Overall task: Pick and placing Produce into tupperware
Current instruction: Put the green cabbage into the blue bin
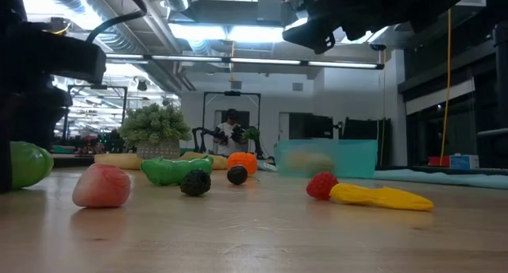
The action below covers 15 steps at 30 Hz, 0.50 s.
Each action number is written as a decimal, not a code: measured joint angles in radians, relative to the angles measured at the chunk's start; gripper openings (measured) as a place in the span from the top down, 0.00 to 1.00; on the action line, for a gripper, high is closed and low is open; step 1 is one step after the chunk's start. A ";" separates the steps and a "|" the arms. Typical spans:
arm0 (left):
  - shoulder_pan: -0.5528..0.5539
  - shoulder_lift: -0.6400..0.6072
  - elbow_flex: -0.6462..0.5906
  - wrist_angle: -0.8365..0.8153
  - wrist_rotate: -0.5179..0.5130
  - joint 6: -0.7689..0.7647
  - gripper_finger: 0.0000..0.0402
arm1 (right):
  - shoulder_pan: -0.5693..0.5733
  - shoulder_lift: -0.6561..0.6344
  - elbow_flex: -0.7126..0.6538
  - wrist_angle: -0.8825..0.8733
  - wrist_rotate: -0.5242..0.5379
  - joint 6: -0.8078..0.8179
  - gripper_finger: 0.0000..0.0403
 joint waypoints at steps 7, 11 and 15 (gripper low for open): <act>0.001 0.000 0.000 -0.001 0.000 0.039 0.21 | 0.000 0.000 0.000 0.000 0.000 0.000 0.12; 0.001 0.000 0.000 -0.005 0.002 0.040 0.25 | 0.000 0.000 0.000 0.000 0.000 0.000 0.12; 0.001 0.000 0.000 -0.006 0.005 0.040 0.30 | 0.000 0.000 0.000 0.001 0.000 0.000 0.12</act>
